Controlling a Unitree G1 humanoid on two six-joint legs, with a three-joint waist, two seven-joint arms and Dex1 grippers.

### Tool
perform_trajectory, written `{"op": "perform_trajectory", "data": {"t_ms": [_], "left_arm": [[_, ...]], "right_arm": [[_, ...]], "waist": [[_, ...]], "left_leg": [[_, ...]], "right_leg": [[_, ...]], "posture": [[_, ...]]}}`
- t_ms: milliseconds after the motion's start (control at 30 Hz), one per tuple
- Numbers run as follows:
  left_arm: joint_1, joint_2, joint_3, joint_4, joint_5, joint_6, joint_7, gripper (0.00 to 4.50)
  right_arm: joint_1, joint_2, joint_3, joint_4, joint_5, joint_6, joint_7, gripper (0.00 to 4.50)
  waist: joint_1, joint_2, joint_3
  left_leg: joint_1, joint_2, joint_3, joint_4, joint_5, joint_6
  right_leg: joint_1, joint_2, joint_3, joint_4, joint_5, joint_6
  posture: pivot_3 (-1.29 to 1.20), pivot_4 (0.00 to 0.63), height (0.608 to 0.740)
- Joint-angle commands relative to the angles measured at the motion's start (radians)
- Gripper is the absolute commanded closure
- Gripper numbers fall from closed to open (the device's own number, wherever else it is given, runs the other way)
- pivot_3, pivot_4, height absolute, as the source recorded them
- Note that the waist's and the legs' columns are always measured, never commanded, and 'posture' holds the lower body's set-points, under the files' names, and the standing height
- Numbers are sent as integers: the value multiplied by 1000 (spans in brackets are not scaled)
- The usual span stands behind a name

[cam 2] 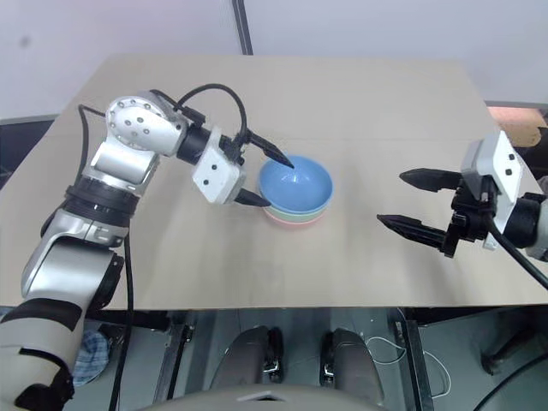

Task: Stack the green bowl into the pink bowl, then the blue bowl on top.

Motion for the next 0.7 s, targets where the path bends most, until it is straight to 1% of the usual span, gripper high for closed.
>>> {"op": "perform_trajectory", "data": {"t_ms": [33, 200, 267, 333, 467, 600, 700], "left_arm": [[2, 53, 77, -40, -43, 127, 27, 297], [85, 127, 156, -182, -147, 408, 40, 297], [115, 152, 204, -229, -190, 555, 81, 297], [155, 185, 248, -247, -208, 627, 110, 297], [242, 244, 318, -253, -195, 720, 194, 297], [406, 315, 396, -298, -178, 734, 252, 297], [506, 340, 463, -361, -200, 778, 307, 297]], "right_arm": [[-9, -8, -23, -1, 7, -24, 14, 0], [-8, -7, -20, 16, -12, -36, 27, 0], [-4, -5, -15, 23, -22, -44, 33, 0], [0, -4, -13, 28, -26, -50, 38, 0], [6, -10, -17, 50, -41, -63, 57, 0], [38, -17, -44, 72, -54, -72, 95, 0], [70, -23, -79, 97, -65, -85, 136, 0]], "waist": [[-2, 0, 0], [-2, 0, 0], [1, 0, 0], [1, 0, 0], [-2, 0, 0], [-2, 0, 0], [0, 0, 0]], "left_leg": [[0, 0, 0, 0, 0, 0], [0, 0, 0, 0, 0, 0], [0, 0, 0, 0, 0, 0], [0, 0, 0, 0, 0, 0], [1, 0, 0, 0, 0, 0], [1, 1, 0, 0, 0, 0], [1, 1, 0, -1, 0, 0]], "right_leg": [[0, 0, 0, 0, 0, 0], [0, 0, 0, 0, 0, 0], [0, 0, 0, 0, 0, 0], [0, 0, 0, 0, 0, 0], [0, 0, 1, 0, 0, 0], [0, -1, 1, 1, 0, 0], [0, -1, 0, 0, 0, 0]], "posture": [[0, 150, 740], [0, 150, 740], [0, 150, 740], [0, 150, 740], [0, 150, 740], [0, 150, 740], [0, 150, 740]]}}
